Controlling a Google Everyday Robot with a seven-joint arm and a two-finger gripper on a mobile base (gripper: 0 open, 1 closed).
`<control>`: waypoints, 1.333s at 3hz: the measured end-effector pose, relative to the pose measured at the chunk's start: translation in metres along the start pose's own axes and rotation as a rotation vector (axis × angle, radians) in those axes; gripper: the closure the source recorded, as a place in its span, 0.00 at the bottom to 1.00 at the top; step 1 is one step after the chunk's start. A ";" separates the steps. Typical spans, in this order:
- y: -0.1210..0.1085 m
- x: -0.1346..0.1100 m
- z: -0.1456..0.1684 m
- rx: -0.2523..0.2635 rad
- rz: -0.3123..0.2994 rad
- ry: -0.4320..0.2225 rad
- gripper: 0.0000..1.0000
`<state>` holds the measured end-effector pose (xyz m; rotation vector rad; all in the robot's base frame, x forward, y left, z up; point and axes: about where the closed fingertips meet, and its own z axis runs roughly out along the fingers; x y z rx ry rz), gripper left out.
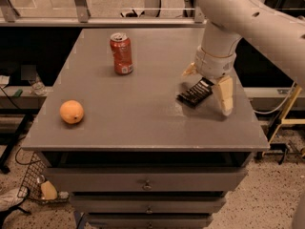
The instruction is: Pick rxbar chocolate
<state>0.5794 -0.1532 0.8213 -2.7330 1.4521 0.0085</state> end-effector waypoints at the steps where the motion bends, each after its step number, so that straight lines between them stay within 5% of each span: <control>1: -0.001 -0.004 0.003 -0.005 -0.010 -0.008 0.00; 4: -0.005 -0.009 0.001 -0.012 -0.030 -0.025 0.65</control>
Offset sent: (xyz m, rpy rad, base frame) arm -0.0096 0.0085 -0.0082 0.0034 0.0597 0.0368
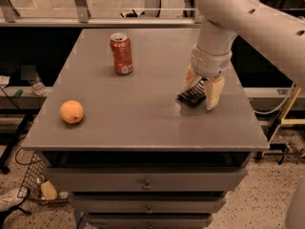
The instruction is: Pick rxbar chocolate
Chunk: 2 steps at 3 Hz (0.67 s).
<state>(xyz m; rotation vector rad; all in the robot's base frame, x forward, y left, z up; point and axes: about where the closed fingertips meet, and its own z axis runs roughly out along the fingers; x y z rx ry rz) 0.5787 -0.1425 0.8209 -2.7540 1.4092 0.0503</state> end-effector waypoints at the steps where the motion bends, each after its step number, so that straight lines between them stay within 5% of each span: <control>1: 0.000 0.000 -0.008 0.000 0.000 0.000 0.88; 2: 0.000 0.000 -0.008 0.000 0.000 0.000 1.00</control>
Offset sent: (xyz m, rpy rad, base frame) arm -0.0076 0.0072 0.0395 0.0509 -0.0428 0.0274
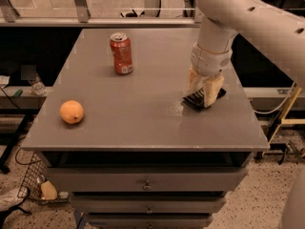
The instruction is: Pick rxbar chocolate
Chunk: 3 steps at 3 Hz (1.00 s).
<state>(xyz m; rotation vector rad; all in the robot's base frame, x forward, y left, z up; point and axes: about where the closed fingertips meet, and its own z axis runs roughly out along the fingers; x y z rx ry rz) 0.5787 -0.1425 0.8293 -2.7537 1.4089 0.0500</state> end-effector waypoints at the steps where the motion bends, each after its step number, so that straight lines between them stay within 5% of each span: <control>1: -0.002 -0.002 -0.019 0.054 -0.007 -0.024 1.00; 3: -0.004 0.001 -0.081 0.206 -0.003 -0.080 1.00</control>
Offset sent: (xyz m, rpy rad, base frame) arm -0.0069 -0.0104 0.1067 0.2187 -0.1204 0.0010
